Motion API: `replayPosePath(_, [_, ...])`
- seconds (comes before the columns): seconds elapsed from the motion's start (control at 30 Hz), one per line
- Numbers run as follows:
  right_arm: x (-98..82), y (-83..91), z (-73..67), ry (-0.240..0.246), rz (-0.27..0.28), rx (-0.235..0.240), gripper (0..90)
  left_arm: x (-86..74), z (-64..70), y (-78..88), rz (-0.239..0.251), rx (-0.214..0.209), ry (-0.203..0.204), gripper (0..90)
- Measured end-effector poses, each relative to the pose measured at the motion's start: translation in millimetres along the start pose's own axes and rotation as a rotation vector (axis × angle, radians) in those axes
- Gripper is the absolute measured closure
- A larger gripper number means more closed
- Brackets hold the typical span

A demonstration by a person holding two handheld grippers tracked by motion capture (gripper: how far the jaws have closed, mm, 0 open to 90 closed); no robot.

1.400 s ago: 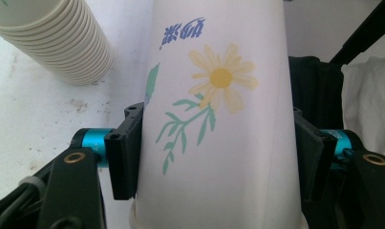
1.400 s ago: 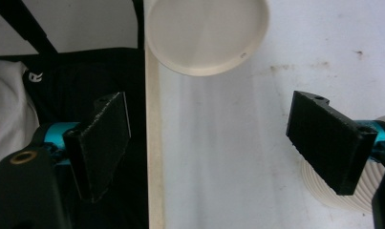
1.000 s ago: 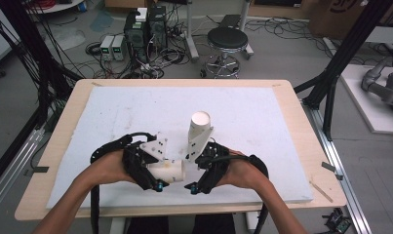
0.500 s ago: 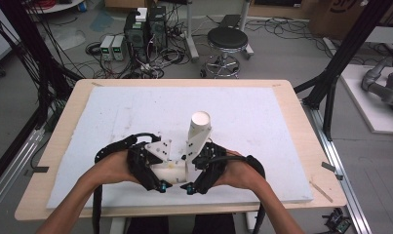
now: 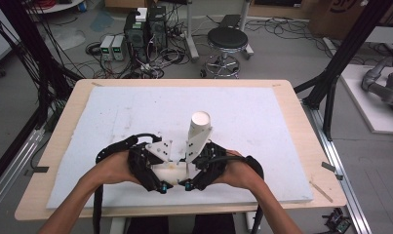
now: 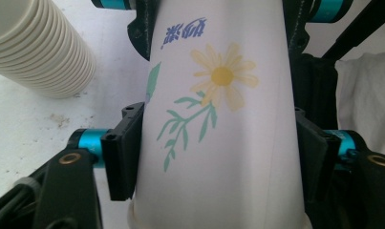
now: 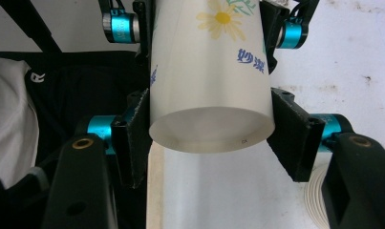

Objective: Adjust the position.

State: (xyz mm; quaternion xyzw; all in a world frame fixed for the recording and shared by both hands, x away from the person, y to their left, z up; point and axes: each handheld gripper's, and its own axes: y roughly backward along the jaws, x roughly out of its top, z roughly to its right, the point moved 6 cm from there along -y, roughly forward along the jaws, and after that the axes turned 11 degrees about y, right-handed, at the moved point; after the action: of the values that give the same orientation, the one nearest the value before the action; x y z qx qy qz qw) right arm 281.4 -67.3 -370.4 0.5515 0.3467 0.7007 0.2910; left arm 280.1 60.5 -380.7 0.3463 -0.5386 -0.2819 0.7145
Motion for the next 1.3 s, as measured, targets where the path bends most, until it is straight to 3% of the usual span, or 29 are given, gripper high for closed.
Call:
replayPosePath(0.03, [0.0, 0.0, 0.0, 0.0, 0.0, 0.0, 37.6, 0.0, 0.0, 0.0, 0.0, 0.0, 0.0, 28.4])
replayPosePath(0.07, [-0.4, 0.2, -0.3, 0.001, -0.002, 0.002, 37.6, 1.3, -0.1, -0.7, 0.035, -0.011, 0.005, 21.7])
replayPosePath(0.13, [-1.2, 0.4, -0.9, -0.007, -0.005, 0.004, 37.6, 1.6, -0.3, 0.3, 0.051, -0.031, 0.001, 9.4])
replayPosePath(0.43, [-4.5, 0.7, -0.2, -0.015, -0.005, 0.001, 37.6, 1.4, -2.2, 5.6, 0.097, -0.027, -0.006, 8.2])
replayPosePath(0.47, [-5.3, 1.4, 0.4, -0.01, -0.002, -0.002, 37.6, 0.8, -3.4, 9.0, 0.136, -0.028, -0.001, 8.2])
replayPosePath(0.5, [-5.3, 1.4, 0.4, -0.01, -0.002, -0.002, 37.6, 0.8, -3.4, 9.0, 0.136, -0.028, -0.001, 8.2])
replayPosePath(0.53, [-7.5, 3.3, 0.0, -0.023, 0.006, -0.013, 37.6, -0.2, -3.9, 11.0, 0.167, -0.031, -0.002, 8.2])
replayPosePath(0.57, [-7.5, 3.3, 0.0, -0.023, 0.006, -0.013, 37.6, -1.4, -4.6, 13.2, 0.206, -0.024, -0.003, 8.2])
replayPosePath(0.6, [-11.0, 5.2, 0.6, -0.023, 0.03, -0.025, 37.6, -5.0, -6.8, 19.9, 0.282, -0.022, 0.006, 8.2])
replayPosePath(0.63, [-11.0, 5.2, 0.6, -0.023, 0.03, -0.025, 37.6, -5.0, -6.8, 19.9, 0.282, -0.022, 0.006, 8.2])
replayPosePath(0.67, [-15.8, 8.0, 0.1, -0.041, 0.066, -0.039, 37.6, -7.9, -8.3, 24.7, 0.345, -0.015, 0.005, 8.2])
replayPosePath(0.73, [-17.5, 9.1, 0.1, -0.047, 0.076, -0.047, 37.6, -12.6, -9.4, 32.1, 0.439, -0.016, 0.017, 8.2])
replayPosePath(0.8, [-23.4, 12.8, 0.9, -0.066, 0.131, -0.072, 37.6, -17.0, -9.5, 37.3, 0.5, -0.012, 0.016, 8.2])
replayPosePath(0.83, [-23.4, 12.8, 0.9, -0.066, 0.131, -0.072, 37.6, -18.9, -9.1, 39.4, 0.533, -0.014, 0.022, 8.2])
replayPosePath(0.87, [-26.5, 15.3, 1.6, -0.078, 0.165, -0.091, 37.6, -23.5, -9.7, 43.4, 0.585, -0.004, 0.02, 8.2])
replayPosePath(0.9, [-26.5, 15.3, 1.6, -0.078, 0.165, -0.091, 37.6, -23.5, -9.7, 43.4, 0.585, -0.004, 0.02, 7.6])
replayPosePath(0.93, [-28.7, 17.4, 1.6, -0.089, 0.202, -0.099, 37.6, -27.4, -11.2, 45.3, 0.631, 0.005, 0.029, 6.9])
replayPosePath(1.13, [-32.2, 19.1, -0.2, -0.092, 0.275, -0.123, 37.6, -36.6, -13.7, 39.6, 0.692, 0.008, 0.044, 6.9])
replayPosePath(1.3, [-34.2, 18.6, -1.4, -0.093, 0.308, -0.131, 37.6, -40.5, -14.8, 33.7, 0.709, 0.002, 0.056, 6.9])
